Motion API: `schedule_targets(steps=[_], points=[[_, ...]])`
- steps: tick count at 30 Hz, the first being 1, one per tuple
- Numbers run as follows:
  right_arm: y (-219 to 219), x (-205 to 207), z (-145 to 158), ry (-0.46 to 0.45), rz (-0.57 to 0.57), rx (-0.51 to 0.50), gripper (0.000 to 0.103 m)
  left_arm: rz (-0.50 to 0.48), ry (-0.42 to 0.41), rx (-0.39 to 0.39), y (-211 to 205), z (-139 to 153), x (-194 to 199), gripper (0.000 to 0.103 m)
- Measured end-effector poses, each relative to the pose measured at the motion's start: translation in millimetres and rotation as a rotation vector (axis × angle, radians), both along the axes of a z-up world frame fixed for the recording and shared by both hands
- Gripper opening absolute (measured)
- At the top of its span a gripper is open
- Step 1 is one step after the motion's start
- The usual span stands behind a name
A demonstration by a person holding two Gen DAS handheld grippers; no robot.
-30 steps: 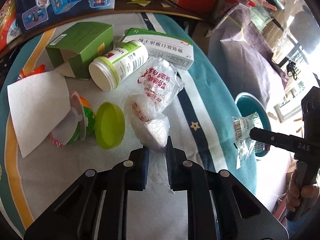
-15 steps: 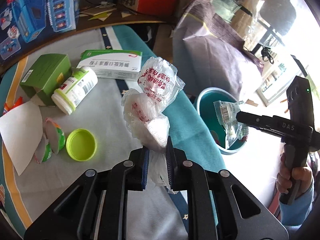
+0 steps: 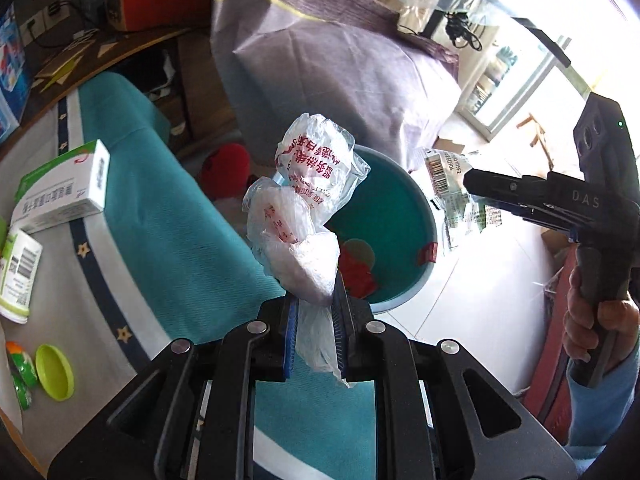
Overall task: Collect trash
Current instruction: 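Carry the packet and bag with both tools over the teal bin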
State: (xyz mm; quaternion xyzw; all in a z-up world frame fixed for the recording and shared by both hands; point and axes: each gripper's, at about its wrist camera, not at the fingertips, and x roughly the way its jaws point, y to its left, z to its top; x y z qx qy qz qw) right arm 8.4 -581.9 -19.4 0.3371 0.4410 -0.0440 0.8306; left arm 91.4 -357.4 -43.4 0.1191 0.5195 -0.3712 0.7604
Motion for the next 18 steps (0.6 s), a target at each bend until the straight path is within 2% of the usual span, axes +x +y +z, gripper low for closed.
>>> schedule_targets(steps=[8,12,13,15,17,18], points=[[-19,7,-14,0.036,-0.030,0.006,0.042,-0.048,0.057,0.018,-44,-25,11,0.017],[-22,14,-20,0.052,-0.035,0.010,0.042,-0.062,0.080,0.026,-58,-36,17,0.020],[-23,16,-22,0.057,-0.034,0.010,0.042,-0.063,0.081,0.028,-59,-38,18,0.025],[-23,19,-24,0.065,-0.032,0.009,0.042,-0.059,0.082,0.031,-62,-42,20,0.040],[-23,22,-27,0.073,-0.029,0.008,0.042,-0.050,0.084,0.031,-62,-44,23,0.066],[-22,23,-28,0.078,-0.028,0.007,0.042,-0.042,0.079,0.031,-61,-44,24,0.071]])
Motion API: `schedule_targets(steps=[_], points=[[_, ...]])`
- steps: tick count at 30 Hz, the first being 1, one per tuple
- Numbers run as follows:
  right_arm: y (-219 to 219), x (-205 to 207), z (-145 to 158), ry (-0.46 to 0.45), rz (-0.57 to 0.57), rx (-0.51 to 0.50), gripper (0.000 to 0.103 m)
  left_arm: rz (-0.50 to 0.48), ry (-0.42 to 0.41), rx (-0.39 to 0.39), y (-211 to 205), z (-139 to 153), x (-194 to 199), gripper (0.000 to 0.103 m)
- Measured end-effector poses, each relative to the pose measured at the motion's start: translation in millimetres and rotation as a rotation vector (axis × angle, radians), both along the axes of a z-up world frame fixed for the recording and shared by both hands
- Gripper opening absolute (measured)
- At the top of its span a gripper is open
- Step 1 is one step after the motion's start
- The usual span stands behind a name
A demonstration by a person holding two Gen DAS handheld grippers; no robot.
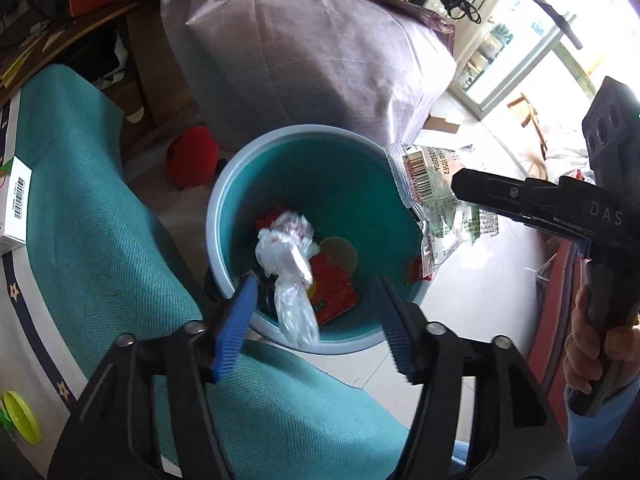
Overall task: Collect trash
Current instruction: 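Carry the packet and bag with both tools over the teal bin, then open both tools to drop the packet and bag into the bin, then move both tools back to the table toward the white paper towel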
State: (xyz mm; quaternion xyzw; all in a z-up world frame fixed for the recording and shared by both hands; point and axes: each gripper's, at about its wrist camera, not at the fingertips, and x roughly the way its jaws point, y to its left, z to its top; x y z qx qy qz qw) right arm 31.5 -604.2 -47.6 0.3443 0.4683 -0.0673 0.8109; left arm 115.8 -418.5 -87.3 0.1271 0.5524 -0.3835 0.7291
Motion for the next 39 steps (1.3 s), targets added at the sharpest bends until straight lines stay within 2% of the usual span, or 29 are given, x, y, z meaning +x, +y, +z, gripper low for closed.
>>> schedule_targets(steps=[2,4,9,10,12,16,26,30,39], points=[[1,2,-2,0.010,0.002,-0.002,0.042,0.017,-0.006,-0.004,3,0,4,0.085],[1,5,-6,0.020,0.003,-0.003,0.043,0.027,-0.010,-0.009,7,2,7,0.089],[2,12,-12,0.038,0.000,-0.002,0.046,0.045,-0.001,-0.005,16,0,9,0.091],[4,14,-13,0.041,0.004,-0.002,0.049,0.050,0.002,-0.005,18,-1,10,0.092],[8,17,-15,0.052,0.009,-0.003,0.063,0.058,0.008,-0.002,22,-3,9,0.093],[12,22,-17,0.059,0.015,0.010,0.069,0.067,0.010,0.006,27,-5,8,0.093],[20,23,-16,0.090,0.016,-0.005,0.078,0.074,0.008,-0.003,37,-2,6,0.094],[28,23,-15,0.102,0.024,-0.011,0.078,0.074,0.010,-0.008,44,-1,4,0.094],[70,34,-3,0.098,0.092,-0.018,0.078,0.131,-0.011,-0.034,91,12,2,0.094]])
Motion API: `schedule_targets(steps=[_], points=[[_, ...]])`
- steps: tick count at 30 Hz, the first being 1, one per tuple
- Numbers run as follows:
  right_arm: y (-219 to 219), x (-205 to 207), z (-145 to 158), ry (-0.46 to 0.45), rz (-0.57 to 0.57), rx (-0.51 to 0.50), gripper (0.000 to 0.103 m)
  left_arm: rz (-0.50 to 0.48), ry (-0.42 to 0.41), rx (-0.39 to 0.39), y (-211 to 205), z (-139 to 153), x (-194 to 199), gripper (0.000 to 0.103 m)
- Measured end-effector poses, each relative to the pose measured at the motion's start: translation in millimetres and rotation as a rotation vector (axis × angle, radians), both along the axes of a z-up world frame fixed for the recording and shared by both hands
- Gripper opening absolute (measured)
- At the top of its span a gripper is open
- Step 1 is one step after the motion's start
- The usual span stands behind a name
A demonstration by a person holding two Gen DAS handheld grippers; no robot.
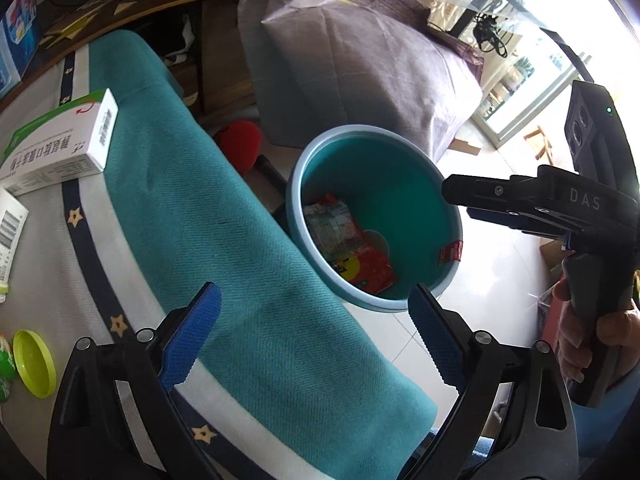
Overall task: Collect trash
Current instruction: 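Move both tools back to the table toward the white paper towel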
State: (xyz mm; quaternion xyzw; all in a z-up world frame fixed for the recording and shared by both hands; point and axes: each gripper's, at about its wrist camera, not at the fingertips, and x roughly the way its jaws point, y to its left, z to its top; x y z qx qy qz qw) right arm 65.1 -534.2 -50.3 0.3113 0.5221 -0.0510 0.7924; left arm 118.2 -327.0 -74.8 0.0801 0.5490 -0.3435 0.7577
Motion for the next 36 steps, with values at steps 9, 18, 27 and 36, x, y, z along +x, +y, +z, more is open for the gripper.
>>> schedule_targets(steps=[9,18,27,36], points=[[68,20,14,-0.009,0.116,-0.020,0.078,0.154,-0.020,-0.028,92,14,8,0.095],[152,46,28,-0.003,0.257,-0.057,0.078,0.340,-0.032,-0.081,198,26,11,0.095],[231,73,36,0.017,0.400,-0.096,0.078,0.509,-0.007,-0.119,294,18,15,0.096],[294,94,35,0.047,0.504,-0.114,0.078,0.671,-0.010,-0.123,382,11,27,0.096]])
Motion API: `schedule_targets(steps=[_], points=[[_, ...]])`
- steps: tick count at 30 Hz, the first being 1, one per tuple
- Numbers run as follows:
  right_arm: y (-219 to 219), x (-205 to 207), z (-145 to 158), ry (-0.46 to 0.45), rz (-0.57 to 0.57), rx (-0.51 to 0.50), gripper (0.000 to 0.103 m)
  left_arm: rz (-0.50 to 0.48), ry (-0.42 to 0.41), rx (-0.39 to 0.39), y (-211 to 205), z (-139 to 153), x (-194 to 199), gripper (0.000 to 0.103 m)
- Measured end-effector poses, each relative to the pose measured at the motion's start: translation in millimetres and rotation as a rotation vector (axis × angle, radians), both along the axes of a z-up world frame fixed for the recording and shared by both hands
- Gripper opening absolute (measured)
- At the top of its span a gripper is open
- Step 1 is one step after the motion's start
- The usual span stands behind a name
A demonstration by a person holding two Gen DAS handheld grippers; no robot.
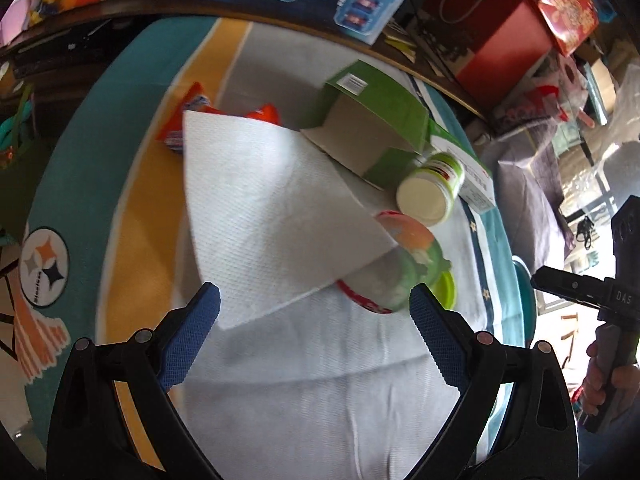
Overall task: Collect trash
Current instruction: 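Move both tools back to the table toward the white paper towel, then grasp the white paper towel with the right tool while the left tool approaches the orange wrapper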
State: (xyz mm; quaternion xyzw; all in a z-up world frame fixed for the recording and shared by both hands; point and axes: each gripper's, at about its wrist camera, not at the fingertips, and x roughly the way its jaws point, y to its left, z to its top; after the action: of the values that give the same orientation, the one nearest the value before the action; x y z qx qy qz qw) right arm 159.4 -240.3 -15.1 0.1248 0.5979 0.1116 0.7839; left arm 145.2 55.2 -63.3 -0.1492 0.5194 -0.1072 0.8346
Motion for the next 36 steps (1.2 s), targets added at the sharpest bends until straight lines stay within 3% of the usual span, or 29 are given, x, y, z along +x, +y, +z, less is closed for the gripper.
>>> schedule_targets(steps=[7,17,22,28,29,33,36], points=[[82,27,1,-0.001,0.149,-0.029,0.078,0.116,0.002,-0.030,66,-3,4,0.096],[193,74,-35,0.051,0.302,-0.059,0.078,0.083,0.034,0.039,100,-19,5,0.096],[213,89,-59,0.074,0.305,-0.108,0.078,0.056,0.029,0.058,113,-23,7,0.096],[227,94,-70,0.039,0.331,-0.185,0.080,0.038,0.014,0.047,124,-26,9,0.096],[229,93,-71,0.026,0.341,-0.189,0.085,0.033,0.010,0.049,124,-26,9,0.096],[240,84,-75,-0.034,0.371,-0.263,0.088,0.011,-0.003,0.074,125,-26,8,0.096],[246,71,-78,-0.112,0.412,-0.337,0.083,0.014,-0.009,0.077,128,-27,5,0.096]])
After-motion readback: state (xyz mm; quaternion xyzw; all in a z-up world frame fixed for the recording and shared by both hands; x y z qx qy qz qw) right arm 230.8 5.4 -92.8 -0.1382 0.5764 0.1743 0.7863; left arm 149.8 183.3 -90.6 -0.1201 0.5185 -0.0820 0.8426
